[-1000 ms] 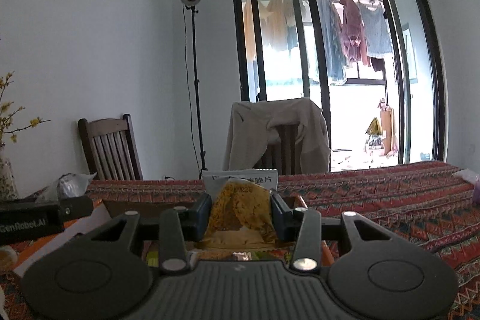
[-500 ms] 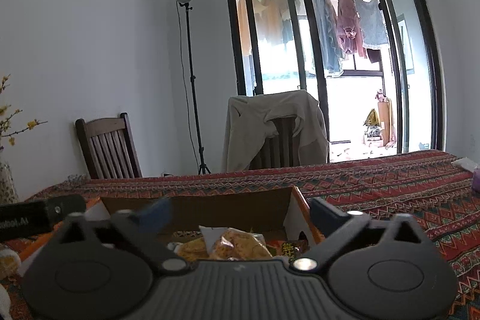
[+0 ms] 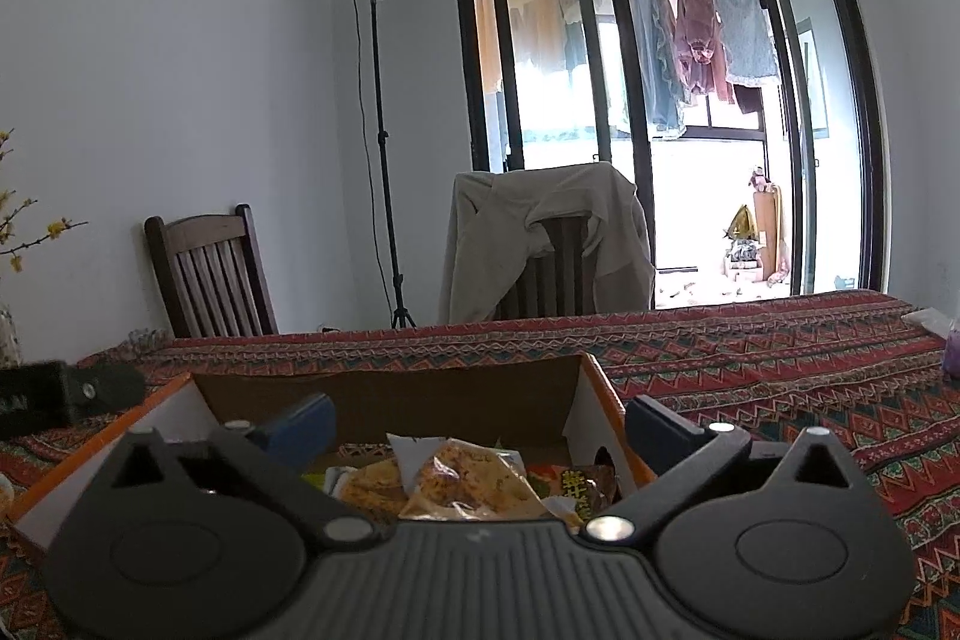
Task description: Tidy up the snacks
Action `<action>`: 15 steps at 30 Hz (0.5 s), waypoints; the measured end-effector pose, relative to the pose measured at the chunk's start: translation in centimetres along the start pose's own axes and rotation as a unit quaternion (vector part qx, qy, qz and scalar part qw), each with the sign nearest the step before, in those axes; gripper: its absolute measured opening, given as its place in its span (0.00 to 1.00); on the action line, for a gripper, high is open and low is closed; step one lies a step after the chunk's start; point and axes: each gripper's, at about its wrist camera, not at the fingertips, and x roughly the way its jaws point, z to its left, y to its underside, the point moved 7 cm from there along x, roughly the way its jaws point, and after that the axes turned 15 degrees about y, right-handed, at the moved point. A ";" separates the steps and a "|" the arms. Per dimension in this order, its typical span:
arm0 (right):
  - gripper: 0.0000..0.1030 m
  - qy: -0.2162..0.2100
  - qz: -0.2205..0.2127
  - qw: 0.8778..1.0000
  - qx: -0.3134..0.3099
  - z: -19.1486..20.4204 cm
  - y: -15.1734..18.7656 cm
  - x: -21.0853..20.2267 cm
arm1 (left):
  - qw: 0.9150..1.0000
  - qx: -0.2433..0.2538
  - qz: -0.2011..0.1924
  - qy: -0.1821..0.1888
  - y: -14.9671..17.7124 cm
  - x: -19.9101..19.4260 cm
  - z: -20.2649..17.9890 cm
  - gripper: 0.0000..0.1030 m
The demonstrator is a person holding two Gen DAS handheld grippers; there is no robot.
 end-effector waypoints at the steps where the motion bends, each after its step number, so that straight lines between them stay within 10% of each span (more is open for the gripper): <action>1: 1.00 -0.001 0.001 1.000 0.001 -0.1 -0.1 0.0 | 1.000 -0.002 -0.003 0.000 -0.3 -0.3 -0.1 1.00; 15: 1.00 0.001 0.020 1.000 0.009 -1.8 -3.2 -4.6 | 1.000 -0.002 -0.022 0.020 -2.6 -5.7 -1.3 1.00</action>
